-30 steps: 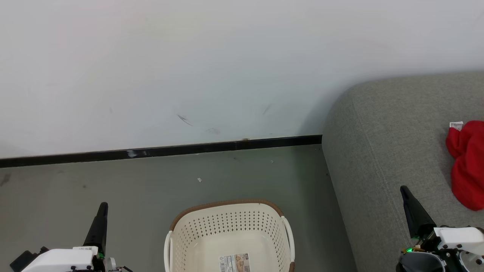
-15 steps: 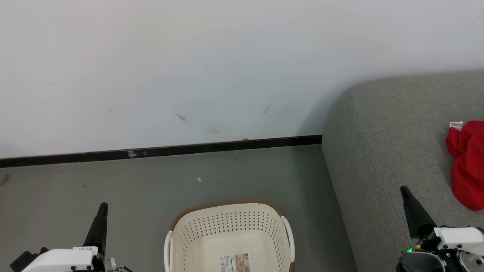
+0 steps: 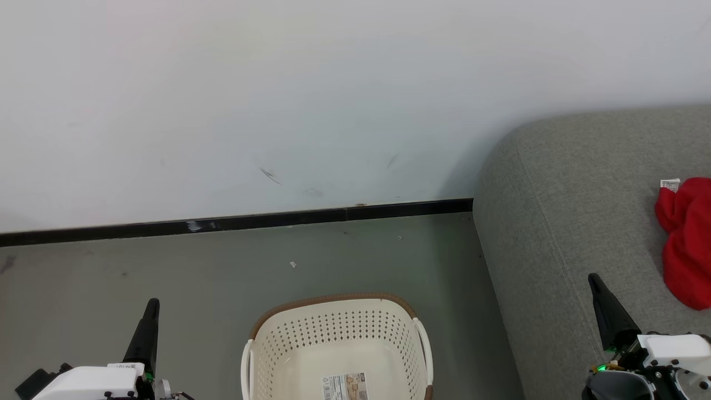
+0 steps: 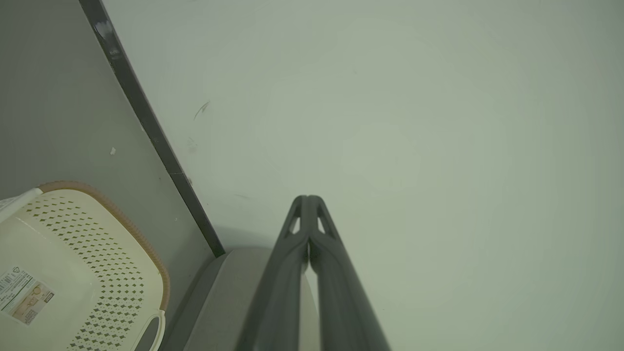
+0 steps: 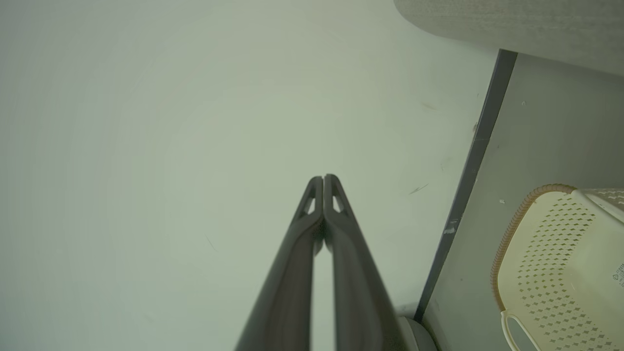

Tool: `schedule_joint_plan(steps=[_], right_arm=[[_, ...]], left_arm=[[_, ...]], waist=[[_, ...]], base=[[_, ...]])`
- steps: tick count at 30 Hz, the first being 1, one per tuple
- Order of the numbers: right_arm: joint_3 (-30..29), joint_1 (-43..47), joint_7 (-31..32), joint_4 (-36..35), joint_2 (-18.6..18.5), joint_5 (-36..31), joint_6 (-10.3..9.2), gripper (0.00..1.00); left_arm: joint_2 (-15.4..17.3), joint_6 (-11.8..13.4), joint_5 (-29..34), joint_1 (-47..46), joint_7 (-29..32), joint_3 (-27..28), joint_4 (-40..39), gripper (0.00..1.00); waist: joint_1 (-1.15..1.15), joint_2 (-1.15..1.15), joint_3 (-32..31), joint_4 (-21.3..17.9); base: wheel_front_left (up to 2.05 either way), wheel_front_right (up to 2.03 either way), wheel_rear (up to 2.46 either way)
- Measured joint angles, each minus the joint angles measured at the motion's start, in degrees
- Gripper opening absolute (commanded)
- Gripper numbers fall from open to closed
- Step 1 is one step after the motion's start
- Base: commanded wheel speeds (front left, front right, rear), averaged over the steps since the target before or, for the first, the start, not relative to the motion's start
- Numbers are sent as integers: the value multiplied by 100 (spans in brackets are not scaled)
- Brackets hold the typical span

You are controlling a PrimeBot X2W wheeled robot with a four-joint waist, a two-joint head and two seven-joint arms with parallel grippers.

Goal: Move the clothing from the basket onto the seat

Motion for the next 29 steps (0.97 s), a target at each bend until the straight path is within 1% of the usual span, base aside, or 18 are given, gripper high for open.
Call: schedule_joint_plan(steps=[29], right_arm=[[-10,-1,10,2,2,0,0,0]], left_arm=[[-9,0,0,-1,19,22,2,0]], waist=[[-1,0,0,1]], base=[[0,0,0]])
